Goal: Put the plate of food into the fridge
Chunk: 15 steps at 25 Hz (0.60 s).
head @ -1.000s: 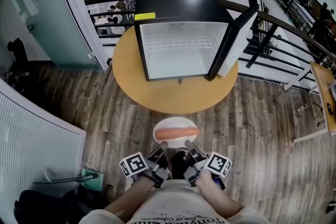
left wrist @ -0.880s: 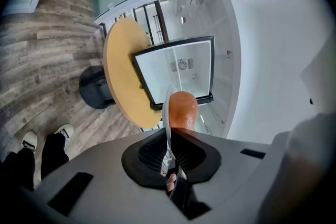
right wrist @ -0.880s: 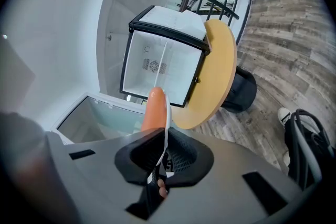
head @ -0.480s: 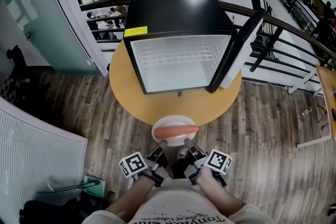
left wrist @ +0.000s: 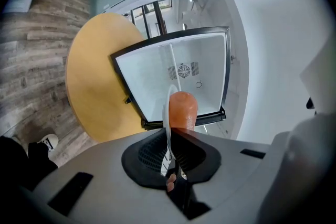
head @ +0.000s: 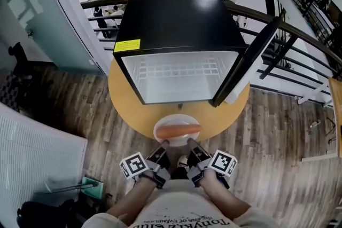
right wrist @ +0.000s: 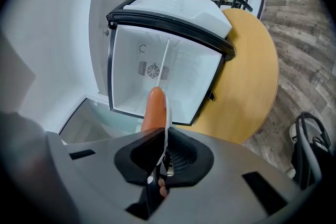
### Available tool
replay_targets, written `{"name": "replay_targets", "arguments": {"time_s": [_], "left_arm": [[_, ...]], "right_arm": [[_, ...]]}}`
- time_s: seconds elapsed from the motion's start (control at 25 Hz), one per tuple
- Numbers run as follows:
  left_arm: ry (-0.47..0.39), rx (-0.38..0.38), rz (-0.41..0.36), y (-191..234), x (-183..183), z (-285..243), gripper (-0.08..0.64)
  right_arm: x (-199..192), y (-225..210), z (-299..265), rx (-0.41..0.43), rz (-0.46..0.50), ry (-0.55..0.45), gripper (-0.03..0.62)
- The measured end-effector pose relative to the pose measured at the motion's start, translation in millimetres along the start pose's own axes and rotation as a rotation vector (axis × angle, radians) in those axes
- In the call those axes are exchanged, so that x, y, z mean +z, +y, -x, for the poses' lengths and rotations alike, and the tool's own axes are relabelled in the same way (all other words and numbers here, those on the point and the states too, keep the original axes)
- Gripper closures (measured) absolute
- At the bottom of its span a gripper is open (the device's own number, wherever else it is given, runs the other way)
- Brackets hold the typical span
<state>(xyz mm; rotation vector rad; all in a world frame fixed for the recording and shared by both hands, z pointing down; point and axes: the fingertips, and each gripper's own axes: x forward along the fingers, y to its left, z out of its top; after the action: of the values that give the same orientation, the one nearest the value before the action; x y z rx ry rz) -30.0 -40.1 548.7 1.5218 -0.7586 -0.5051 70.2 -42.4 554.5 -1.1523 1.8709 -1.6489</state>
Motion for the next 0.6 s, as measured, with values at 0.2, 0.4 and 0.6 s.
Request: {"name": "replay_targets", "arguments": {"time_s": [0.2,0.4,0.6], "left_arm": [[-0.001,0.009,-0.002,-1.9,18.9,-9.4,0.522],[0.005,-0.022,0.008,-22.6,17.5,-36.5,0.522],[0.031,-0.024,-0.004,-33.2,35.8,-45.8,0.522]], "right_arm": [[7.5,7.6,-18.8,0.003,-0.016,0.005,0.555],[36.1,11.0,-18.0,0.012,-0.019,-0.006,0.555],[44.4,24.2,-32.5,0.020,-0.041,-0.032,0.555]]}}
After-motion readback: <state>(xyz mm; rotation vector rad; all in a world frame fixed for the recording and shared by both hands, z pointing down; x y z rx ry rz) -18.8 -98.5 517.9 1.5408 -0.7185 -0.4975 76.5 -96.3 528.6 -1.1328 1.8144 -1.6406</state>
